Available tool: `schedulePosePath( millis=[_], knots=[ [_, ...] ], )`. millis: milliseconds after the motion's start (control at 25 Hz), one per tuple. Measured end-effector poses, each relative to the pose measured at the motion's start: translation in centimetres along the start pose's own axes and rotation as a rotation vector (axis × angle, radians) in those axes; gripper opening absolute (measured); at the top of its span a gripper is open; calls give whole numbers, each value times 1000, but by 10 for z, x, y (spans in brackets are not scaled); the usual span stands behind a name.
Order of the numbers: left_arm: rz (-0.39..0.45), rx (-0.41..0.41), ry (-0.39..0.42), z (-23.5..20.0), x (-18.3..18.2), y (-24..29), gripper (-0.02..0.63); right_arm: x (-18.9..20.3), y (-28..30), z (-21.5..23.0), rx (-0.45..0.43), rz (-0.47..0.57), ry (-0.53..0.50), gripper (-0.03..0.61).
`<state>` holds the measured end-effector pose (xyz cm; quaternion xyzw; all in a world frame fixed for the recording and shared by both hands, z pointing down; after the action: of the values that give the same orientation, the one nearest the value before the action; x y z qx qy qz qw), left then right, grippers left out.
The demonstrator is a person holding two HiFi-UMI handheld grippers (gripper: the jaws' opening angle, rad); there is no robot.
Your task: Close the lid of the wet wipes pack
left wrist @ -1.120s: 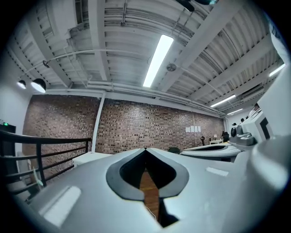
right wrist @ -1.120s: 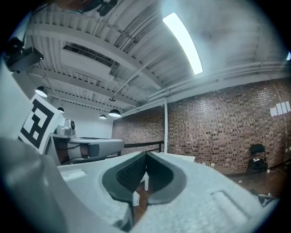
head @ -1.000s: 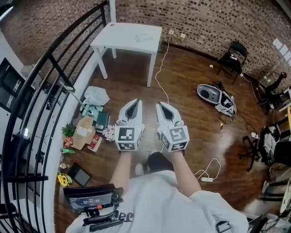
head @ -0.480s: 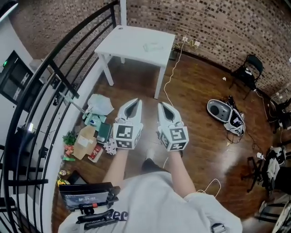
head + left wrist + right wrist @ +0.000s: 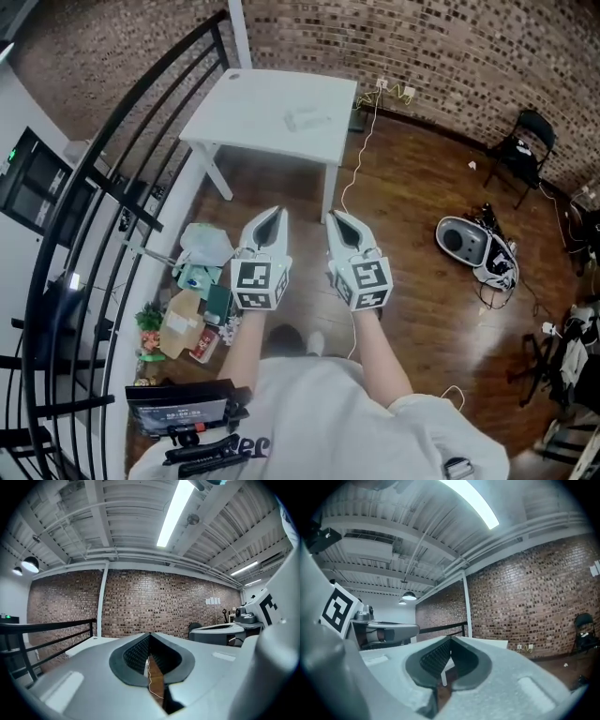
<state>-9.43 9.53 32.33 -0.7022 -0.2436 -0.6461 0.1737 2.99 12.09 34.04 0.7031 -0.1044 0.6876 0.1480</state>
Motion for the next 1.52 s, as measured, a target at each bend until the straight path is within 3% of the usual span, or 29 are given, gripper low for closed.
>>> schedulePosePath(
  millis=[280,600,840,1080,1200,1360,1520],
  knots=[
    [59,-35,-26,-48,-2,85,17,23,91,40,-32,-58,-16,-14],
    [100,-16,-61,-148,-37,249,17,-10,264,115,-40,-43,-90,-14],
    [103,15,-49,-193,-53,333,17,-17,344,157,-4,-46,-91,-14],
    [36,35,-97,-203,-24,399,17,8,386,198,-27,-109,-77,-14],
    [-3,0,-85,-213,-3,436,17,20,421,223,-79,-128,-70,-14],
    [-91,-32,-129,-220,34,466,17,41,446,247,-123,-180,-44,-14],
    [-127,-56,-146,-230,54,500,17,64,478,272,-150,-227,-20,-14]
  ],
)
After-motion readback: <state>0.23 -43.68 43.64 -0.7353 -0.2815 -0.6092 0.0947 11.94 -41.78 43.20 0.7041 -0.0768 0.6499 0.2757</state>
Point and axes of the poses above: the fingertips, and each gripper's own axes: y forward along the fingers, z to its right, x out of its underside, the point moved 4 cm from there along -y, backward along the fingers, and after that the axes turned 5 degrees about -y, right-handed, at the moved point
